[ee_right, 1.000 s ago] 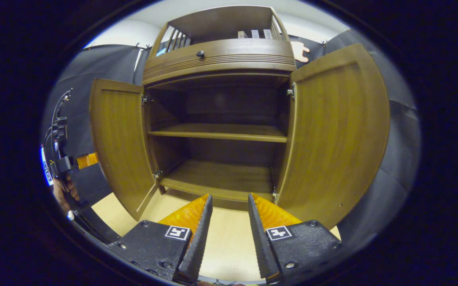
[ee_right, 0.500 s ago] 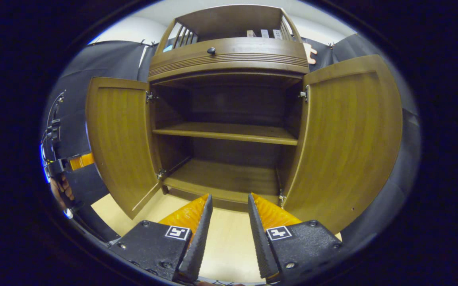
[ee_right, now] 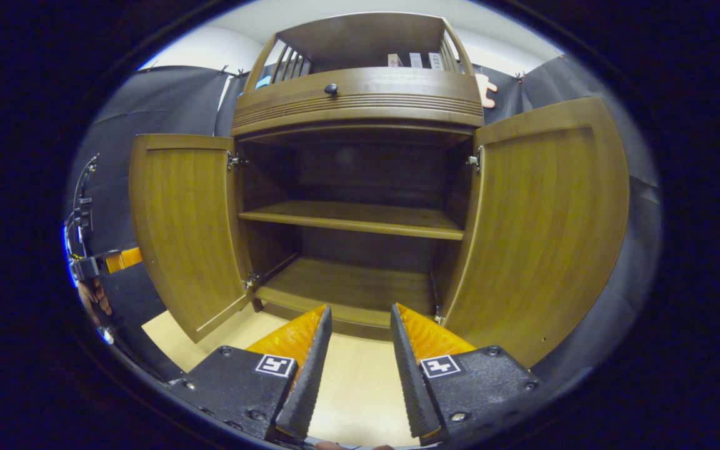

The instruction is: Open the right door of the double-door shoe cabinet with the right hand, and open the left door with the left hand.

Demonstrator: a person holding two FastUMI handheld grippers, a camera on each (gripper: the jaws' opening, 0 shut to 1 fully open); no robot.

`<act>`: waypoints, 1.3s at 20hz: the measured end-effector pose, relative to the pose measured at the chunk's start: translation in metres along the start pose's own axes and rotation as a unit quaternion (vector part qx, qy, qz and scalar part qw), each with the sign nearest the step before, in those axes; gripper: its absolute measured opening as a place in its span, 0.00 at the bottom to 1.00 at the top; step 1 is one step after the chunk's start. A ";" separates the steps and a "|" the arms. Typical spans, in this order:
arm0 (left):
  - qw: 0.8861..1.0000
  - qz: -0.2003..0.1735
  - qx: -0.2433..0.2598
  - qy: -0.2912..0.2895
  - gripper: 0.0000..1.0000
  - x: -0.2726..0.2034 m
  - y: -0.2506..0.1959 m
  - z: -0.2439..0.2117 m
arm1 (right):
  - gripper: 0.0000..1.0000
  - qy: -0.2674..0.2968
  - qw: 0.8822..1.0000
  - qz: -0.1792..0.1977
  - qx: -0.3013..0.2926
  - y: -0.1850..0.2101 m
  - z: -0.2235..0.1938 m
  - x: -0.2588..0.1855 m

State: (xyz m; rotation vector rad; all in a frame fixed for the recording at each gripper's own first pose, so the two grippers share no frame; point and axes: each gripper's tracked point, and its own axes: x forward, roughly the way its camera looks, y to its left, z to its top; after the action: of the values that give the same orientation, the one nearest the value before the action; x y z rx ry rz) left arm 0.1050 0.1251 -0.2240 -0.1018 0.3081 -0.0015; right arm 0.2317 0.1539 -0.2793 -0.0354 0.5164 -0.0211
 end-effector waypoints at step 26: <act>0.989 -0.100 0.035 -0.106 1.00 -0.072 -0.170 0.098 | 0.86 -0.148 0.988 -0.031 0.008 -0.054 0.124 -0.063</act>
State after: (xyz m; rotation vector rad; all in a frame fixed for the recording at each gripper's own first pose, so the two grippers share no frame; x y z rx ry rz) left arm 0.0681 -0.0328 -0.0925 -0.0630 0.0845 -0.1999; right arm 0.2371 0.1056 -0.1386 -0.0386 0.2175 -0.0804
